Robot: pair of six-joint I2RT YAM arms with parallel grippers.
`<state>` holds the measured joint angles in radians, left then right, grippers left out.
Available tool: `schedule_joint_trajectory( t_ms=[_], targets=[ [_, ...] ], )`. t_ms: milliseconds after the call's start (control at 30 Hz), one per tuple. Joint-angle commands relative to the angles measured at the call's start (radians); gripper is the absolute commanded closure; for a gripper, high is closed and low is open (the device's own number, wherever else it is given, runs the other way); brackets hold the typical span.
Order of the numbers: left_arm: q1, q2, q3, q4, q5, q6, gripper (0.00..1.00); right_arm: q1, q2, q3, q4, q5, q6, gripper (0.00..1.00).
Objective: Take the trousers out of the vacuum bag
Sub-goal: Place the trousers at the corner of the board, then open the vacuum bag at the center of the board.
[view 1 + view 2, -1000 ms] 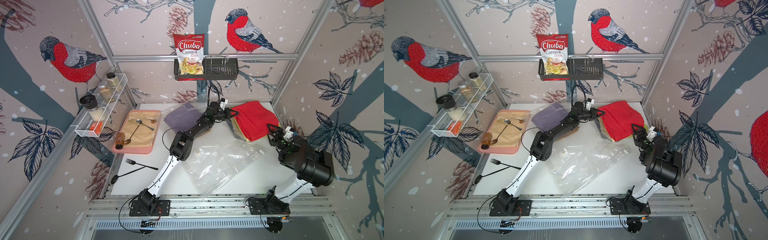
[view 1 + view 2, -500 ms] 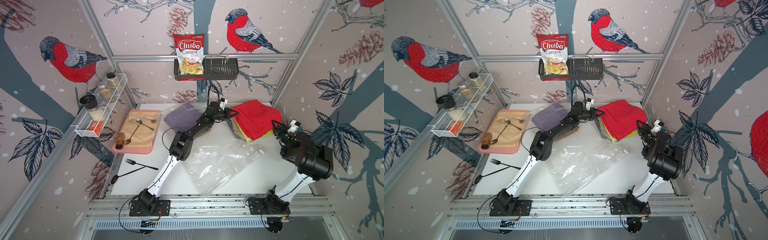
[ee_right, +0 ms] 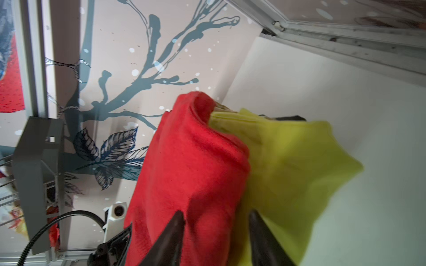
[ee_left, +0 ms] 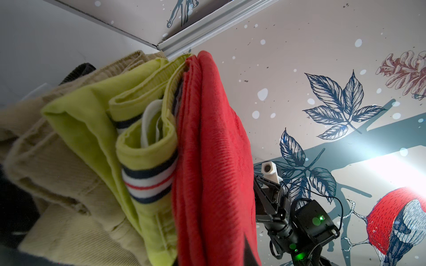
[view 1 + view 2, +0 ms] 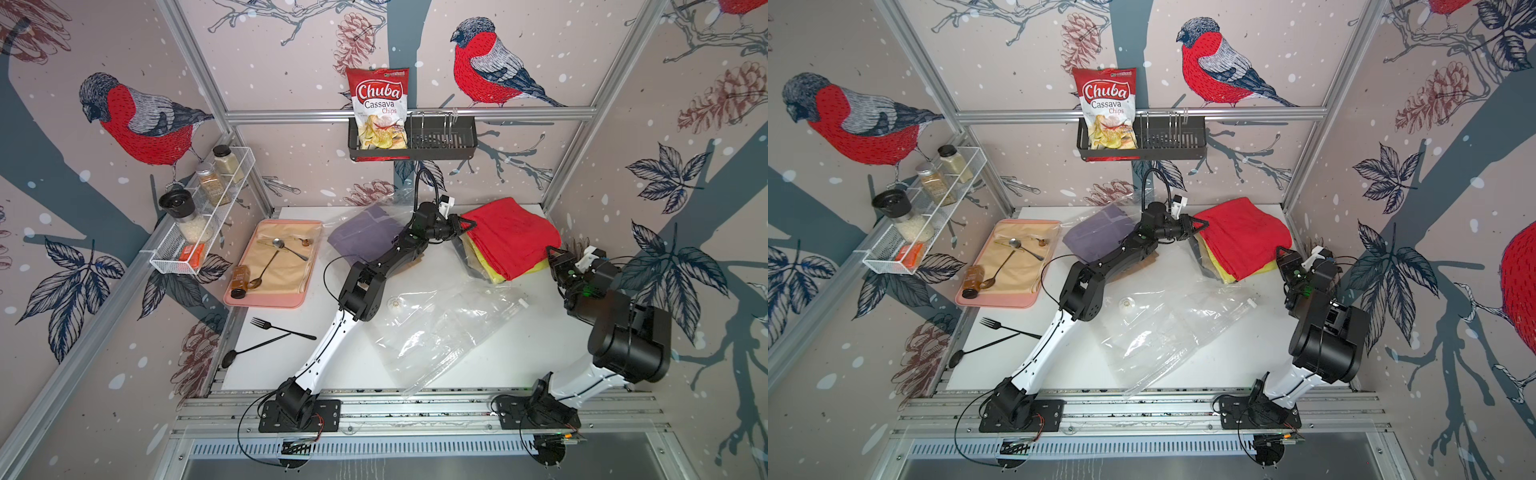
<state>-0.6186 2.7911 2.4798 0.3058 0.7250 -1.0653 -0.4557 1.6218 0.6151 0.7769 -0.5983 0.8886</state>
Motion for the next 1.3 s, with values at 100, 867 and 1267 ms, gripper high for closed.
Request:
schedule_joint_trajectory(
  t_ms=[100, 867, 1267],
  targets=[
    [0.017, -0.023, 0.014, 0.051, -0.066, -0.007, 0.31, -0.003, -0.113, -0.040, -0.140, 0.134, -0.081, 0.28],
    [-0.025, -0.859, -0.865, -0.344, -0.366, 0.638, 0.01, 0.324, -0.753, -0.122, -0.759, 0.142, -0.301, 0.00],
    [-0.416, -1.269, -1.347, -0.481, -0.845, 0.739, 0.01, 0.428, -1.061, -0.114, -1.258, 0.141, -0.304, 0.00]
  ],
)
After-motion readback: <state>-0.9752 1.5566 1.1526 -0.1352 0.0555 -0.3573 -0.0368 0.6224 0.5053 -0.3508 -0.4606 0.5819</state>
